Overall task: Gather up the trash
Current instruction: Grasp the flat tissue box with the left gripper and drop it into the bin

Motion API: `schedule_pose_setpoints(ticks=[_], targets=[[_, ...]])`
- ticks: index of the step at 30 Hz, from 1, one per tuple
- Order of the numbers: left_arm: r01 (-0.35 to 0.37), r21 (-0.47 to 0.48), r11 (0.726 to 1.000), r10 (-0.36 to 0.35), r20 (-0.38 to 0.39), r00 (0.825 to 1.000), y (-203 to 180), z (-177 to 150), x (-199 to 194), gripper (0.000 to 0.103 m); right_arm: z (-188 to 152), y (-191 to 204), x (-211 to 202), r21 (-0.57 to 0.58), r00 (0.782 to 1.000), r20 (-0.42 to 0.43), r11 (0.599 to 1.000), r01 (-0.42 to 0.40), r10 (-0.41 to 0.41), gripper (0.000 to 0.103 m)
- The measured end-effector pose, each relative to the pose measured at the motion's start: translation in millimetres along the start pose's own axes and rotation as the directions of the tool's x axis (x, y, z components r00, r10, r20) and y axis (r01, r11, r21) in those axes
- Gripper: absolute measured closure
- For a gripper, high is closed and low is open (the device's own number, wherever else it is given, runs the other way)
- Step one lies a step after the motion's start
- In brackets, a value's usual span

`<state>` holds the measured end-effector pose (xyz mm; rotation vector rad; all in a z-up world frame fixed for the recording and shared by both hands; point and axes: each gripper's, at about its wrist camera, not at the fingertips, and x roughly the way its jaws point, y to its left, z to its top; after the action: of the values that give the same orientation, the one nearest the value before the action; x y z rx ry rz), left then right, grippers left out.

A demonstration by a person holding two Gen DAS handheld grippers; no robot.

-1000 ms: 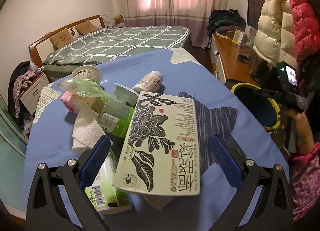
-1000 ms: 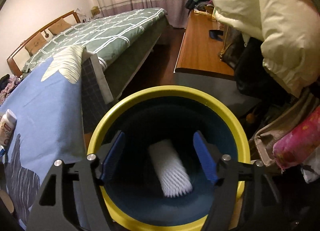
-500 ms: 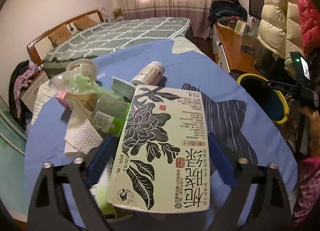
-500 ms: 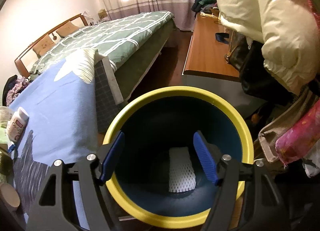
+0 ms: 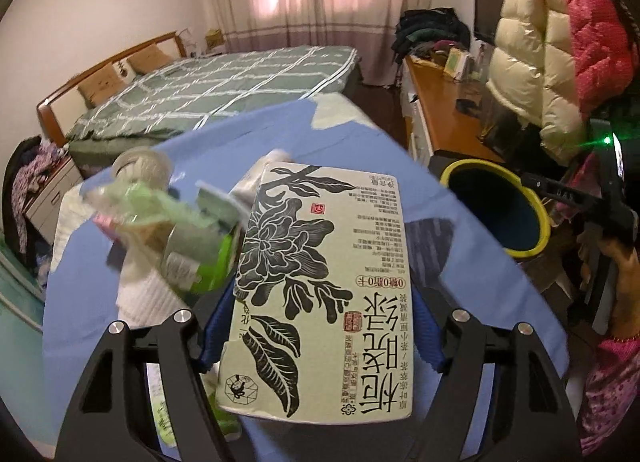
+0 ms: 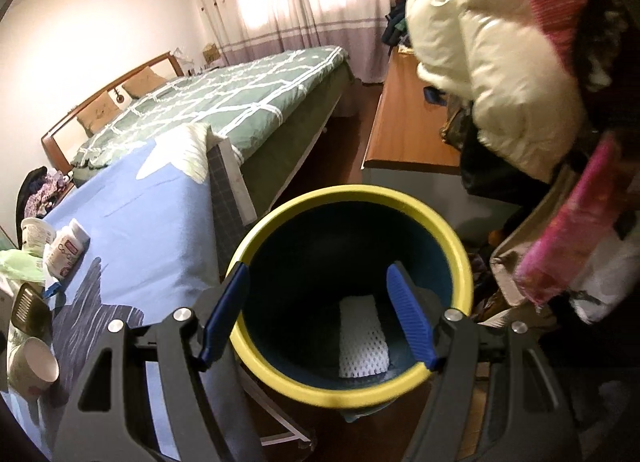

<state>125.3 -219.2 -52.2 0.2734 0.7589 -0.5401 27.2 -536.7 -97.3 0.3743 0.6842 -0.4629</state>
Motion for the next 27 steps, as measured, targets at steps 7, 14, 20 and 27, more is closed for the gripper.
schedule_pose_setpoints(ticks=[7, 14, 20, 27], targets=[[0.087, 0.066, 0.994, -0.088, 0.007, 0.996, -49.1, 29.1, 21.2, 0.03, -10.3, -18.6, -40.2, 0.02, 0.998, 0.067, 1.0, 0.01, -0.011, 0.031], [0.186, 0.16, 0.969, -0.184, -0.03, 0.983, -129.9, 58.1, 62.7, 0.03, -18.6, -43.0, -72.5, 0.046, 0.991, 0.125, 0.998, 0.04, -0.046, 0.03], [0.23, 0.21, 0.95, -0.215, -0.09, 0.972, -183.8, 77.9, 107.3, 0.03, -24.0, -66.2, -90.5, 0.08, 0.986, 0.157, 0.995, 0.052, -0.064, 0.026], [0.245, 0.242, 0.939, -0.22, -0.127, 0.967, -228.2, 98.0, 151.8, 0.029, -29.8, -77.6, -89.0, 0.088, 0.987, 0.146, 0.995, 0.057, -0.069, 0.026]])
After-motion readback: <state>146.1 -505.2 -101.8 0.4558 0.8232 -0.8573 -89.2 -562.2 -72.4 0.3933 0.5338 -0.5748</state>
